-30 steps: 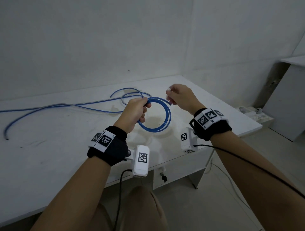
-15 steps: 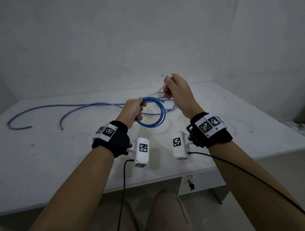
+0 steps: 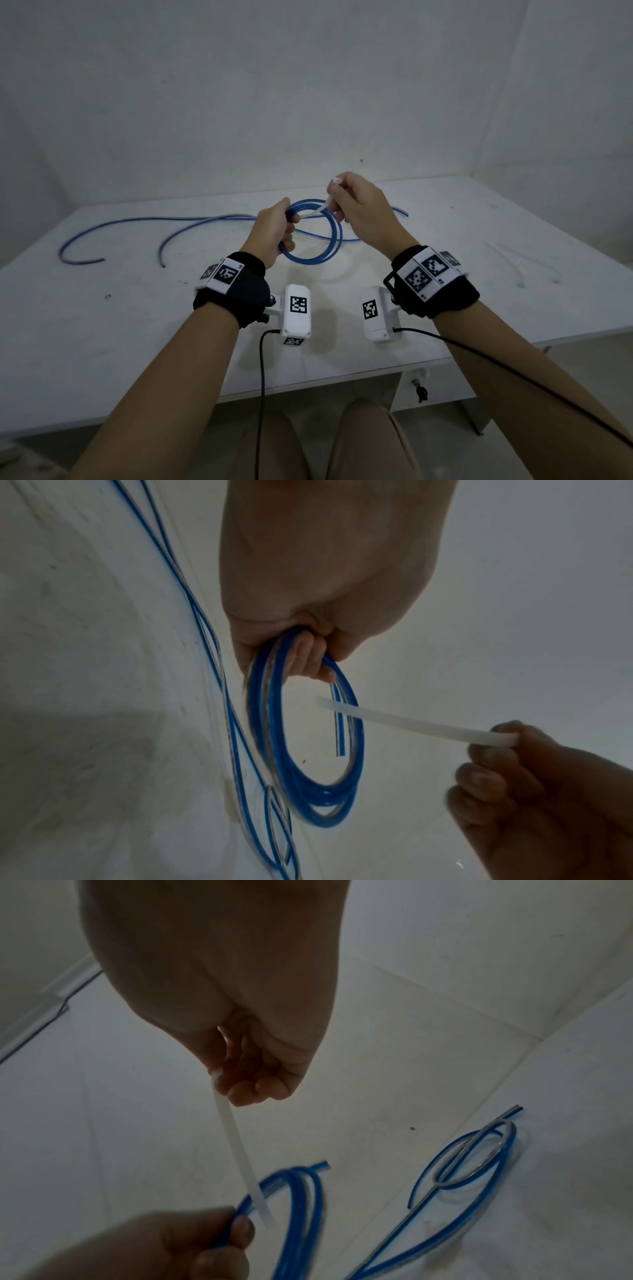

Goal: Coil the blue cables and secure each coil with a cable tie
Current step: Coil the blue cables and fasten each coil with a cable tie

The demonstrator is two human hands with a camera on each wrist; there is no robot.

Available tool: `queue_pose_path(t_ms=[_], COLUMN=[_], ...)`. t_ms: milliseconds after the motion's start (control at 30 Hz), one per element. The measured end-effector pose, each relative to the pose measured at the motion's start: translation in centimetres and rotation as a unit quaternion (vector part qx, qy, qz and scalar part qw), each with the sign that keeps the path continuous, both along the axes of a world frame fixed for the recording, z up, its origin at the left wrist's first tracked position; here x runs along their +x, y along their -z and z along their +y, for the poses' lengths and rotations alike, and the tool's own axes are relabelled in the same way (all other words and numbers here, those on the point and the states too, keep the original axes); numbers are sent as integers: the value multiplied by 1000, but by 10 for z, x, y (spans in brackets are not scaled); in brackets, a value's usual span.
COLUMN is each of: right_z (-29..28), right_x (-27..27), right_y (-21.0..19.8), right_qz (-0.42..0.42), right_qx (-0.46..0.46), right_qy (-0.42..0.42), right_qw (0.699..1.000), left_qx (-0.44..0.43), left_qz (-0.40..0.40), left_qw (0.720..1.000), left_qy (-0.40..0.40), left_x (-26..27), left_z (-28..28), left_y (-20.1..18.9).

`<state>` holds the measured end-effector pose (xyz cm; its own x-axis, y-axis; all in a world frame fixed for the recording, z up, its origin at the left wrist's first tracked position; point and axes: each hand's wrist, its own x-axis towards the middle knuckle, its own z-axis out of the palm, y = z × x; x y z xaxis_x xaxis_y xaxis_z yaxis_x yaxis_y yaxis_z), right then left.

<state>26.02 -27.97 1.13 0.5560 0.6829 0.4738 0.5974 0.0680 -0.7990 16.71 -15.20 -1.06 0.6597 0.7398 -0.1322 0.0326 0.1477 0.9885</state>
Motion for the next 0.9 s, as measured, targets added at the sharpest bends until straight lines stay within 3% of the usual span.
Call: queue_pose_path(t_ms=[133, 400, 567, 900], right_z=[5, 1, 3, 5], right_x=[-6, -15, -17, -12], right_y=[6, 7, 4, 9], right_qz=[-14, -30, -90, 108], right_qx=[-5, -29, -10, 46], right_qy=[1, -2, 18, -2], right_qw=[1000, 999, 996, 993], left_qx=[35, 4, 17, 57], left_qz=[-15, -3, -4, -45], left_qw=[999, 1000, 1000, 997], left_qy=[5, 26, 24, -16], left_x=[-3, -16, -23, -28], left_z=[-9, -13, -21, -28], left_y=[0, 6, 3, 1])
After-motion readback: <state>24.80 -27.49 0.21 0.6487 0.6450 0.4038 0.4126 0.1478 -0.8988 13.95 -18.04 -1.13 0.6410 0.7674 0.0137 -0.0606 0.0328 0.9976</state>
